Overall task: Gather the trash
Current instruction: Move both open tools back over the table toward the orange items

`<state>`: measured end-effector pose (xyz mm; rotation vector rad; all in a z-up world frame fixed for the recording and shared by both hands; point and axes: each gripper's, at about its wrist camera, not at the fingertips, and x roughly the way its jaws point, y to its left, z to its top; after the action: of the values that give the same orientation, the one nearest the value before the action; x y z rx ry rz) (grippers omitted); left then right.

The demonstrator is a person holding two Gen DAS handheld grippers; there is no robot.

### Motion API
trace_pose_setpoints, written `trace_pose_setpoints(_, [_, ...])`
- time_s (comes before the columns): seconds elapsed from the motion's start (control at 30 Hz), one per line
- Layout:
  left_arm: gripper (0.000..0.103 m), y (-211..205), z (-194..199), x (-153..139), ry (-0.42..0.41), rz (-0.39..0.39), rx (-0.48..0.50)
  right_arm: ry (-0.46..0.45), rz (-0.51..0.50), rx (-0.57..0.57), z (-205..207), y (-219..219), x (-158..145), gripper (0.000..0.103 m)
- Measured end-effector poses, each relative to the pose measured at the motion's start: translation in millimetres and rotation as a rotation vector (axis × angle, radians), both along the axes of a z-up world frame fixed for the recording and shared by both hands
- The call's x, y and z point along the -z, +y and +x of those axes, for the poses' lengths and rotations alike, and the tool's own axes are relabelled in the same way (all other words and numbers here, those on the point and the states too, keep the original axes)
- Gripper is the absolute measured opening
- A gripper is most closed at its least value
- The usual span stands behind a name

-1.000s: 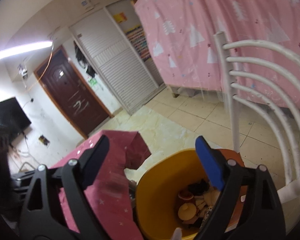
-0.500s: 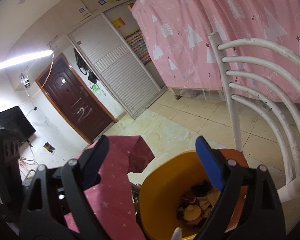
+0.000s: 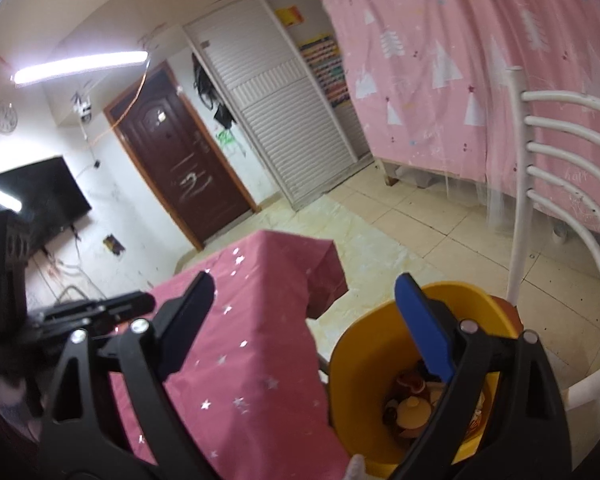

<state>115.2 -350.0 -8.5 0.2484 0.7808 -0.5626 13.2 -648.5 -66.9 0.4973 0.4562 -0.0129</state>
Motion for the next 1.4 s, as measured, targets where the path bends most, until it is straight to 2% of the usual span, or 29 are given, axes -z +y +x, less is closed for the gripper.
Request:
trace_pose_setpoints(0.27, [0.014, 78.8, 32.5, -1.7, -0.010, -0.007, -0.113, 0.052, -0.051, -0.083, 19.3, 43.4, -4.1, 0.088])
trace_pose_setpoints(0.37, [0.014, 108.5, 43.8, -0.9, -0.015, -0.001, -0.162, 0.060, -0.081, -0.139, 30.3, 67.3, -9.8, 0.095])
trace_pose_setpoints(0.43, [0.015, 127.0, 51.7, 1.5, -0.015, 0.005, -0.199, 0.071, -0.105, -0.187, 39.1, 87.7, -10.9, 0.095])
trace_pose_setpoints(0.6, [0.035, 181.5, 76.2, 2.4, -0.012, 0.005, -0.309, 0.087, -0.158, -0.298, 57.3, 135.4, -12.5, 0.095])
trace_pose_setpoints(0.93, [0.050, 268.4, 114.4, 10.3, -0.009, 0.032, -0.443, 0.134, -0.232, -0.436, 79.6, 203.7, -5.1, 0.096])
trace_pose_setpoints(1.13, [0.061, 320.8, 149.3, 22.4, 0.064, -0.027, -0.544, 0.157, -0.272, -0.477, 92.8, 232.4, -1.4, 0.096])
trace_pose_setpoints(1.4, [0.082, 346.5, 181.7, 41.5, 0.085, -0.031, -0.567, 0.177, -0.326, -0.545, 117.3, 272.7, -0.5, 0.097])
